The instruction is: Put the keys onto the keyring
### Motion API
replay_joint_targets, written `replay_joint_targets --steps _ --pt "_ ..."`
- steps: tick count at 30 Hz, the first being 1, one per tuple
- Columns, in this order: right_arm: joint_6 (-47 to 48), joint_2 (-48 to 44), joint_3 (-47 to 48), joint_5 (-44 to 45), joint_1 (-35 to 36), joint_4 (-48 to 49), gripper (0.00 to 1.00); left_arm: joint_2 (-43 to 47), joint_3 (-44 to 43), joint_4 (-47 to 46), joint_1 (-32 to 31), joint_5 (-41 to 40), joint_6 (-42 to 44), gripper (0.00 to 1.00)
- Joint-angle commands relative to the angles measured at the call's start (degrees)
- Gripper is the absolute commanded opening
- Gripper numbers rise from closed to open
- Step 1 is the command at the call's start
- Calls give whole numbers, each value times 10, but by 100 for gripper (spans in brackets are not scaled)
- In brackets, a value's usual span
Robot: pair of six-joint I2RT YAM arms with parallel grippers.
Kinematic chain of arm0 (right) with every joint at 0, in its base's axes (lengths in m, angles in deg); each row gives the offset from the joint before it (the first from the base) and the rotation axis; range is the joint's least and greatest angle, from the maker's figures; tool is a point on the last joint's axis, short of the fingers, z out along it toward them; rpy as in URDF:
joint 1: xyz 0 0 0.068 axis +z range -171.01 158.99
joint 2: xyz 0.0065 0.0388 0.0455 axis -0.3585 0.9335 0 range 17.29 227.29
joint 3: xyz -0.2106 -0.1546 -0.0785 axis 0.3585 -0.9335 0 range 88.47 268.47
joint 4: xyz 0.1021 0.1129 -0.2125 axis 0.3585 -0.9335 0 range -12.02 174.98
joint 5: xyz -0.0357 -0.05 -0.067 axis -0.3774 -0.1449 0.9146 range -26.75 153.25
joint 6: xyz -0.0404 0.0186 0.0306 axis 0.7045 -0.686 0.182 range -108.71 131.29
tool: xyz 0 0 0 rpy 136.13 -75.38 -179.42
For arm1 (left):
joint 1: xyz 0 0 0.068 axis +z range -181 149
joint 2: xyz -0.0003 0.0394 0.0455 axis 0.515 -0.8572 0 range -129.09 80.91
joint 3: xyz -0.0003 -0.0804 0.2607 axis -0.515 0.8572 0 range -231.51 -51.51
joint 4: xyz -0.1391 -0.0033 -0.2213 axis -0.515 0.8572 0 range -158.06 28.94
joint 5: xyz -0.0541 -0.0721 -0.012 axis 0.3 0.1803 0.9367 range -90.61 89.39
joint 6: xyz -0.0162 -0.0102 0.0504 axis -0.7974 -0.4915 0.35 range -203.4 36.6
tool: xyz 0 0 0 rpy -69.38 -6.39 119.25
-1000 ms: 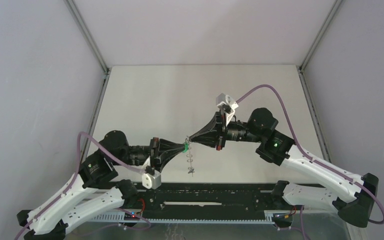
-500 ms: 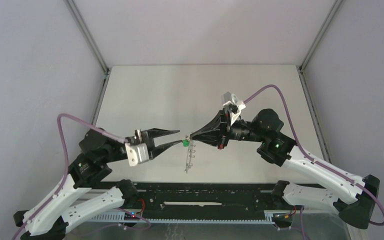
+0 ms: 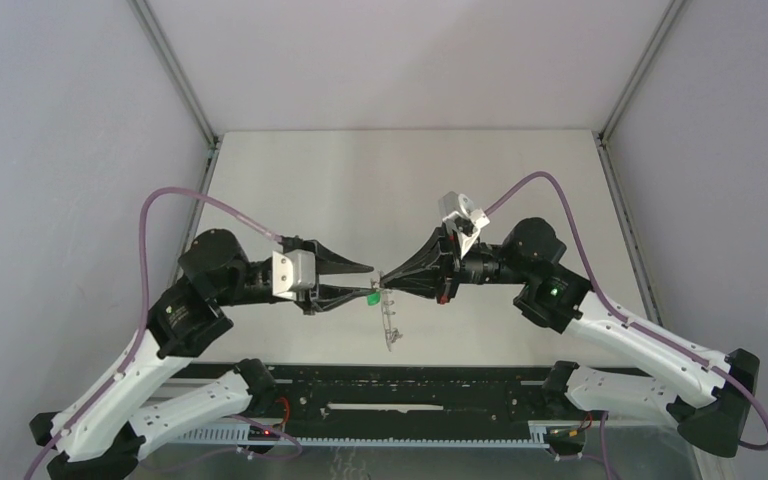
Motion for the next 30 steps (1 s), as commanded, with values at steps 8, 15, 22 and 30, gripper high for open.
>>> replay_joint_targets --steps 8,15,22,30 --pt "25 -5 33 -8 6 14 0 -27 -35 40 4 40 4 27" --pt "30 -5 33 -3 6 15 0 -27 -35 45 6 33 -11 22" --pt "37 -9 33 4 6 9 0 -24 -28 49 11 13 -34 2" --pt "92 -4 100 -6 -3 -136 23 -41 -56 93 18 12 -41 0"
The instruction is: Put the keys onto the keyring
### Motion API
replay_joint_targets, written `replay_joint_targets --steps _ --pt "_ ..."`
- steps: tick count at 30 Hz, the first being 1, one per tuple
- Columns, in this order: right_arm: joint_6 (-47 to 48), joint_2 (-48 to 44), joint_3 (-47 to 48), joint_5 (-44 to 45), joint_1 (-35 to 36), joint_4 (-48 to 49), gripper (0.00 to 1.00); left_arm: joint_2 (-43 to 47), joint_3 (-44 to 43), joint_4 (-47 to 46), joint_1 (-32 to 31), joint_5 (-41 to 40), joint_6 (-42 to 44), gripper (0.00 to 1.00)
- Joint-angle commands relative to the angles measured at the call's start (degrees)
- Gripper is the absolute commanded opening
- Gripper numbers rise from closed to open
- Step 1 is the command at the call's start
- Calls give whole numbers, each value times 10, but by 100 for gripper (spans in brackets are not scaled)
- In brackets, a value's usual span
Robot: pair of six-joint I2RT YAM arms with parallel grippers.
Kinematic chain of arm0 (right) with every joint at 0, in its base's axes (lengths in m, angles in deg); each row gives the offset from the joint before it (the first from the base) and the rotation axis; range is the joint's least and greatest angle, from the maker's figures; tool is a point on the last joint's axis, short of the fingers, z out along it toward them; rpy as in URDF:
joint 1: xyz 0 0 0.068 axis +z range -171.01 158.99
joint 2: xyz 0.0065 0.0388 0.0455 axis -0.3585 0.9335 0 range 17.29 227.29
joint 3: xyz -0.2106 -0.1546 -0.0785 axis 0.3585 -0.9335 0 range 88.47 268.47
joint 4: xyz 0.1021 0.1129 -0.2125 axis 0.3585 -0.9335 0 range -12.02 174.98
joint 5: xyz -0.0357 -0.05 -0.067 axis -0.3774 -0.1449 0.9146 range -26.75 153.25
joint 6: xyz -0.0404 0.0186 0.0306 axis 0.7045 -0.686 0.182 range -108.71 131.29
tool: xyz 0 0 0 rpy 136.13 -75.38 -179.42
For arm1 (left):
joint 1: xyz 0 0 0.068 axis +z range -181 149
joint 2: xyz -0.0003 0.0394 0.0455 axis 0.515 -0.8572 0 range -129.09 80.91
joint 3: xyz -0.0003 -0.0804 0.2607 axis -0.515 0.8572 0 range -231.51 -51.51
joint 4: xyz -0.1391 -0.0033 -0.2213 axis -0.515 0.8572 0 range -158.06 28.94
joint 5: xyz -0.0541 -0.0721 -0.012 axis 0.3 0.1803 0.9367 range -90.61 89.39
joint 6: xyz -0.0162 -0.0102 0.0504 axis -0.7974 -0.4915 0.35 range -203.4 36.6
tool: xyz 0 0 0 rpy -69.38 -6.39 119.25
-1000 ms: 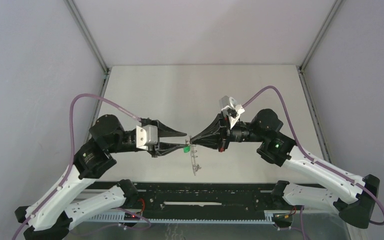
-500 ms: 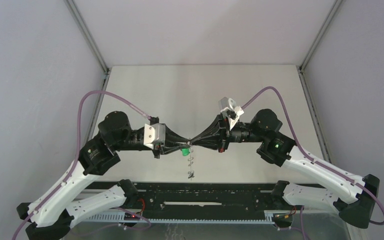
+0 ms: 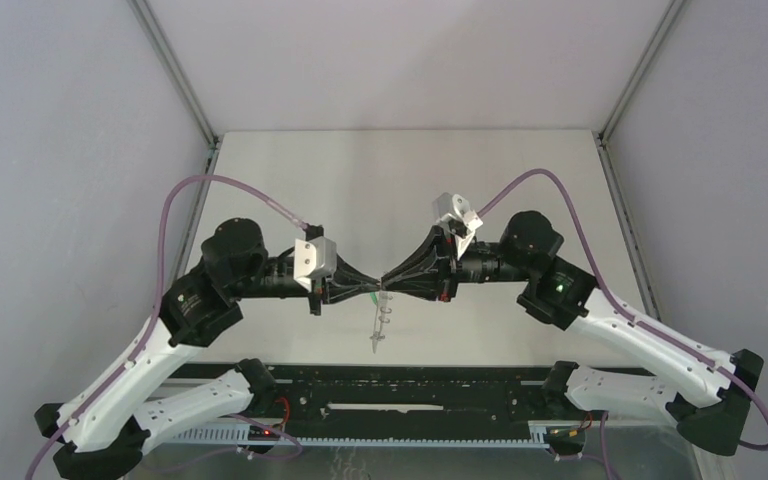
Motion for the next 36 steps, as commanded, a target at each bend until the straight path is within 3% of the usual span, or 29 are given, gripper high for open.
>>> replay_joint_targets --steps 1,4,6,9,13,22,36 --pt "60 -4 95 -1 -6 -108 30 -8 -47 37 10 -2 -10 0" --pt "116 19 162 2 -8 -238 49 -19 -63 53 11 0 -11 0" --pt "163 46 214 0 -7 -329 54 -26 -72 62 10 4 -9 0" --pt "220 97 294 -17 -5 -469 52 -34 -78 72 10 13 -2 0" --pt "267 160 386 -13 2 -574 43 -47 -94 99 10 16 20 0" --pt "307 203 436 13 27 -623 42 -74 -143 169 10 20 78 0" --pt "292 189 395 42 40 -535 32 -115 -200 249 10 7 114 0"
